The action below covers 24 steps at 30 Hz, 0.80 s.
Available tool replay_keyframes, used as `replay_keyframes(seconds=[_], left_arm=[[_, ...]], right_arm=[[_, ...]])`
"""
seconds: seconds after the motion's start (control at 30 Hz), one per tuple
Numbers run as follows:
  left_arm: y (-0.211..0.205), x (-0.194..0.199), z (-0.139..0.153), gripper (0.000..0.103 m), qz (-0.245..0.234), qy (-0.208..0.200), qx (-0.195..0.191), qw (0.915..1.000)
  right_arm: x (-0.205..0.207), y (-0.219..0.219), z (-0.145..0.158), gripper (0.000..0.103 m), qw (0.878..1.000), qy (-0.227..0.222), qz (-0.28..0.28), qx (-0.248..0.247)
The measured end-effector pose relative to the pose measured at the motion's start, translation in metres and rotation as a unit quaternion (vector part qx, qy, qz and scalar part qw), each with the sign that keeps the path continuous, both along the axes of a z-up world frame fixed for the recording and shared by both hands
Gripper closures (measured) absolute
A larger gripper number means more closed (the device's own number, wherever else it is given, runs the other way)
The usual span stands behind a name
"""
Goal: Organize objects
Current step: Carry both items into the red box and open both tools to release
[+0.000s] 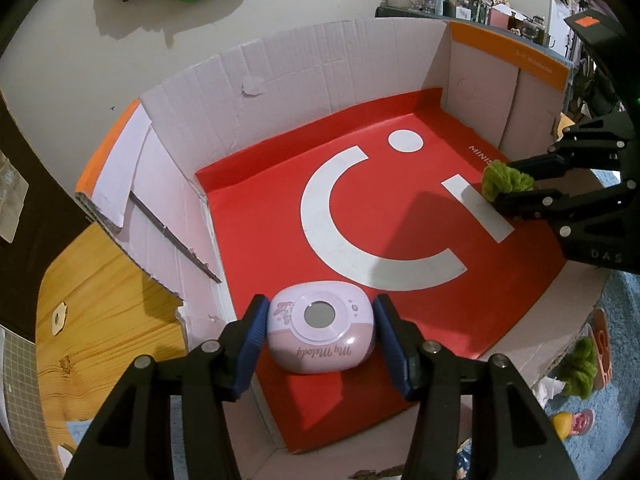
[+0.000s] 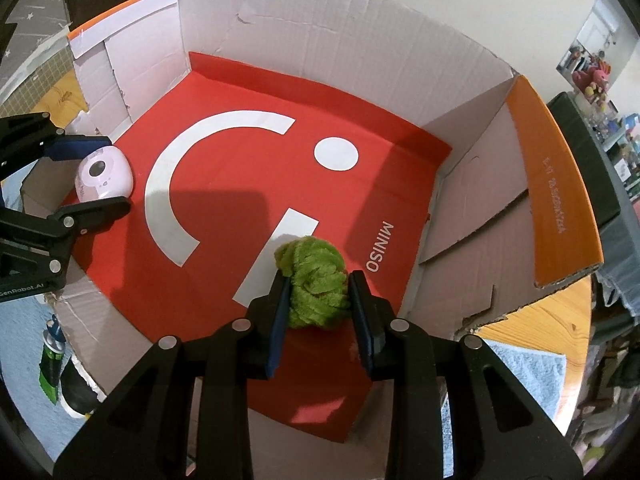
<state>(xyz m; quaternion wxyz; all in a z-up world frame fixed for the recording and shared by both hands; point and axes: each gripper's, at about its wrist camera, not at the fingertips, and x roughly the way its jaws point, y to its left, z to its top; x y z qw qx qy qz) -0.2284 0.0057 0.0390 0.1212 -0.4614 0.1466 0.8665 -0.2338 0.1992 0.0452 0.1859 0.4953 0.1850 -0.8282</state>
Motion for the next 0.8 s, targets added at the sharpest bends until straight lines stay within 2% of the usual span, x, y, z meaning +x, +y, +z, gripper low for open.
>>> replay_keyframes(seconds=[0.1,0.13,0.17,0.2,0.37,0.53,0.8], left_arm=[[-0.001,0.001,0.001,0.046,0.001,0.0,0.003,1.0],[-0.002,0.002,0.002,0.045,0.0,0.0,0.004,1.0],[-0.002,0.002,0.002,0.042,-0.001,0.0,0.006,1.0],[-0.001,0.002,0.002,0.041,-0.003,0.001,0.007,1.0],[0.005,0.002,0.004,0.027,-0.006,0.012,0.011,0.9999],[0.002,0.002,0.009,0.026,-0.002,0.014,0.026,0.9996],[-0.004,0.005,0.017,0.025,0.007,0.018,0.041,0.999]], right_arm=[[0.001,0.002,0.0,0.071,1.0,0.001,-0.001,0.0],[0.002,0.003,0.0,0.058,1.0,0.002,-0.001,0.0],[0.002,0.004,0.0,0.035,1.0,0.004,-0.001,0.0],[0.004,0.005,0.001,0.03,1.0,0.009,0.0,-0.001],[0.009,0.005,0.006,0.029,1.0,0.021,0.006,-0.001],[0.012,-0.001,0.017,0.029,1.0,0.022,0.004,-0.003],[0.012,-0.008,0.017,0.029,1.0,0.025,0.001,-0.015]])
